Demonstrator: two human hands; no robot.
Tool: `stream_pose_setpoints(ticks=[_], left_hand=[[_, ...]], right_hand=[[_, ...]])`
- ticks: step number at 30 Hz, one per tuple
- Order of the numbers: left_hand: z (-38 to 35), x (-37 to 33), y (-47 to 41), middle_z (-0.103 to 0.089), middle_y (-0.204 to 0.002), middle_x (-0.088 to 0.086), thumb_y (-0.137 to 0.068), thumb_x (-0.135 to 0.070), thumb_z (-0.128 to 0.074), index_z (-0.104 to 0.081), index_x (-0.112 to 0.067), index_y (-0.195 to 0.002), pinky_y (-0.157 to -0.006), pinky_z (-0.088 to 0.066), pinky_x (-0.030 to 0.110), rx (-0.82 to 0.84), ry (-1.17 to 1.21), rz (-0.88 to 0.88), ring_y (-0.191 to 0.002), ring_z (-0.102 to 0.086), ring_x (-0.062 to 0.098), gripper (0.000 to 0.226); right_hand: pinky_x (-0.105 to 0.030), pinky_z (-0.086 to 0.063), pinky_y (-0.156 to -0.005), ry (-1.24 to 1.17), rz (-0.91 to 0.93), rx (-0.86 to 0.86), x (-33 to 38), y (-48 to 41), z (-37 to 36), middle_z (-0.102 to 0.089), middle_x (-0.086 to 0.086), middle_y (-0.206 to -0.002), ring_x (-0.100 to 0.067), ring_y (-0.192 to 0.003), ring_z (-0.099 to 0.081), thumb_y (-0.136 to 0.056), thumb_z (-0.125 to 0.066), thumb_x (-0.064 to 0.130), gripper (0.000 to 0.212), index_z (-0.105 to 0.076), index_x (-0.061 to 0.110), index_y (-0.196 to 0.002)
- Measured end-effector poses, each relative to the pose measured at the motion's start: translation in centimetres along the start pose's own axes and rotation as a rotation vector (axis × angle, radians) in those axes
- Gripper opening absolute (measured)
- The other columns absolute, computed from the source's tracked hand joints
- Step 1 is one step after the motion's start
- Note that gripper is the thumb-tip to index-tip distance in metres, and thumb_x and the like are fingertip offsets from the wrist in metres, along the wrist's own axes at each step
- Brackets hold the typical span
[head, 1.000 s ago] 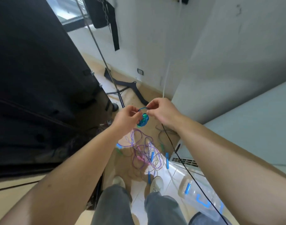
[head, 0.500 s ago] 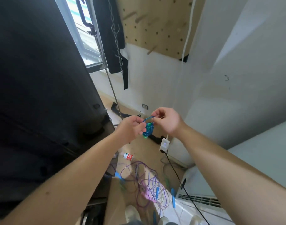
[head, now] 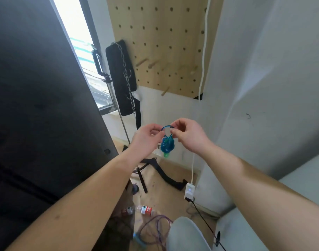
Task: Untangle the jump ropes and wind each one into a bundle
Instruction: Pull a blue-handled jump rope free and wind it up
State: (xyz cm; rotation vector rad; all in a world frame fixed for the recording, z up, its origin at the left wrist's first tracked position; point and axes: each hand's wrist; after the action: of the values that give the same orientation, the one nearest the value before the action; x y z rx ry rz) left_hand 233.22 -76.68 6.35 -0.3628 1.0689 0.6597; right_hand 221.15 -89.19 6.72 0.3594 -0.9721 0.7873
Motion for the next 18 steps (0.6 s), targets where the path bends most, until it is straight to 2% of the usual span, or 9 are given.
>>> stream_pose_setpoints(ticks=[5, 10, 13, 18], left_hand=[[0.6, -1.5, -4.2, -0.073, -0.091, -0.006, -0.093, -0.026, -0.062, -0.067, -0.026, -0.103, -0.060, -0.055, 0.022, -0.016, 0.041, -0.064, -0.080, -0.071, 0.012, 0.011], [0.3, -1.2, -11.1, -0.074, -0.089, -0.005, -0.091, -0.025, -0.065, -0.069, -0.027, -0.100, -0.060, -0.052, 0.026, -0.034, 0.064, -0.067, -0.071, -0.071, 0.005, 0.011], [-0.7, -0.9, -16.0, -0.074, -0.086, -0.008, -0.089, -0.031, -0.066, -0.069, -0.032, -0.096, -0.067, -0.057, 0.031, -0.034, 0.081, -0.046, -0.073, -0.071, 0.005, 0.007], [-2.6, -2.6, -24.1, -0.075, -0.092, -0.005, -0.092, -0.025, -0.065, -0.068, -0.026, -0.101, -0.067, -0.053, 0.025, 0.024, 0.135, -0.061, -0.079, -0.070, 0.007, 0.010]], right_hand=[[-0.043, -0.059, -0.083, -0.027, 0.018, -0.055, 0.9, -4.0, 0.8, -0.072, 0.001, -0.085, -0.013, -0.080, -0.071, -0.094, -0.064, 0.020, 0.004, -0.065, 0.024, -0.093], [-0.045, -0.059, -0.083, -0.054, -0.015, -0.103, 0.0, -10.2, 1.1, -0.071, 0.001, -0.085, -0.016, -0.083, -0.070, -0.094, -0.063, 0.019, 0.009, -0.064, 0.027, -0.091], [-0.043, -0.059, -0.083, -0.067, -0.025, -0.153, -1.2, -14.8, 1.3, -0.070, 0.004, -0.088, -0.015, -0.085, -0.068, -0.093, -0.064, 0.019, 0.007, -0.066, 0.025, -0.095], [-0.038, -0.059, -0.086, -0.137, -0.090, -0.305, -3.0, -21.9, 2.9, -0.070, 0.010, -0.091, -0.011, -0.087, -0.069, -0.093, -0.064, 0.021, 0.007, -0.068, 0.026, -0.097]])
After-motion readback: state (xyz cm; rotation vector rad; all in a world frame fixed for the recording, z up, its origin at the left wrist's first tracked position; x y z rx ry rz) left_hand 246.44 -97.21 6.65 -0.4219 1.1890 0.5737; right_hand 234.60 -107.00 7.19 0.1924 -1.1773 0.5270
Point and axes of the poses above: each hand's wrist, its own y-axis away from the middle knuckle, its own z-axis out of the back of the hand, x = y × z
